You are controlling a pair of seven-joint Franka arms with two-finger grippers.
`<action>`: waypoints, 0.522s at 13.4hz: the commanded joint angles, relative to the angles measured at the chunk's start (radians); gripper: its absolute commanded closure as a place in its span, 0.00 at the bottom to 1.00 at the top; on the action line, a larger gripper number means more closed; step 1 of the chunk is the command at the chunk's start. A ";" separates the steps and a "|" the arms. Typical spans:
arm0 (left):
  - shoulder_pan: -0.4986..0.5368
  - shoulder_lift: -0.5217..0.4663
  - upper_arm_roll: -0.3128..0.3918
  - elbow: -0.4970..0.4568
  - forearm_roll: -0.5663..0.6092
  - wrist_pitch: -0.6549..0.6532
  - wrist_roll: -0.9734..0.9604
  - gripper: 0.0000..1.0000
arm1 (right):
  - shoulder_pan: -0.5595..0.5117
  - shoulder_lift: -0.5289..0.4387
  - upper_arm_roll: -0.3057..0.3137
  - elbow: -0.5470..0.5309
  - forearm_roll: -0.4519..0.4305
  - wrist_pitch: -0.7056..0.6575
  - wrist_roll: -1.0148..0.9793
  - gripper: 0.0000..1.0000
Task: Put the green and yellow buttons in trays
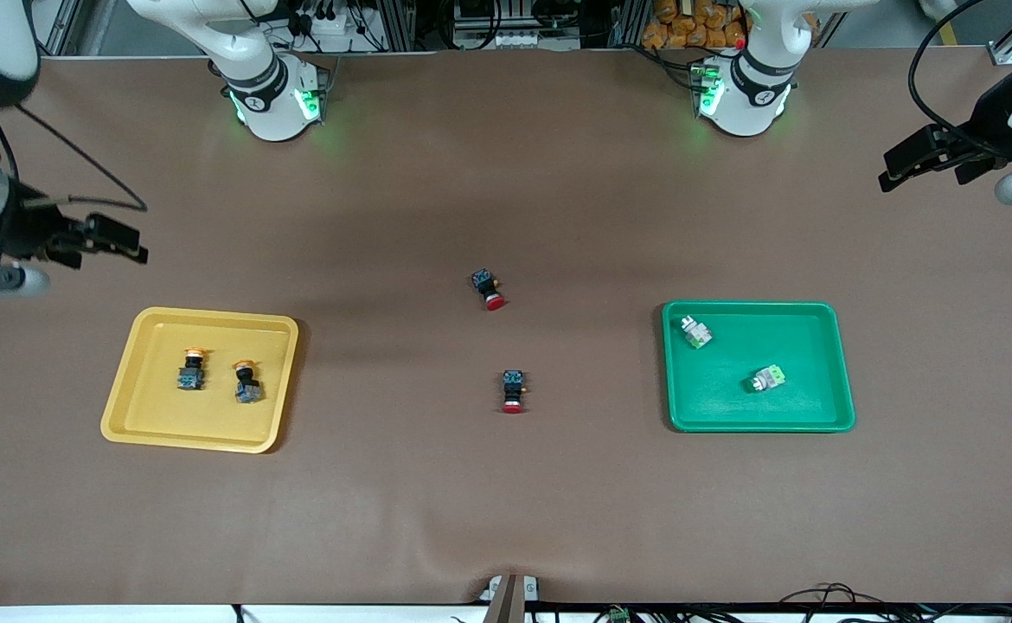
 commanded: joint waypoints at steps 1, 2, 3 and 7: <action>-0.005 -0.018 -0.002 -0.013 0.012 -0.009 0.017 0.00 | -0.057 -0.085 0.053 -0.057 -0.021 -0.023 0.046 0.00; -0.005 -0.021 -0.005 -0.021 0.011 0.000 0.012 0.00 | -0.055 -0.091 0.053 -0.052 -0.022 -0.046 0.072 0.00; -0.005 -0.023 -0.007 -0.025 0.012 0.003 0.014 0.00 | -0.055 -0.094 0.053 -0.049 -0.027 -0.058 0.085 0.00; -0.009 -0.003 -0.019 -0.011 0.031 0.003 0.017 0.00 | -0.060 -0.096 0.047 -0.003 -0.047 -0.124 0.126 0.00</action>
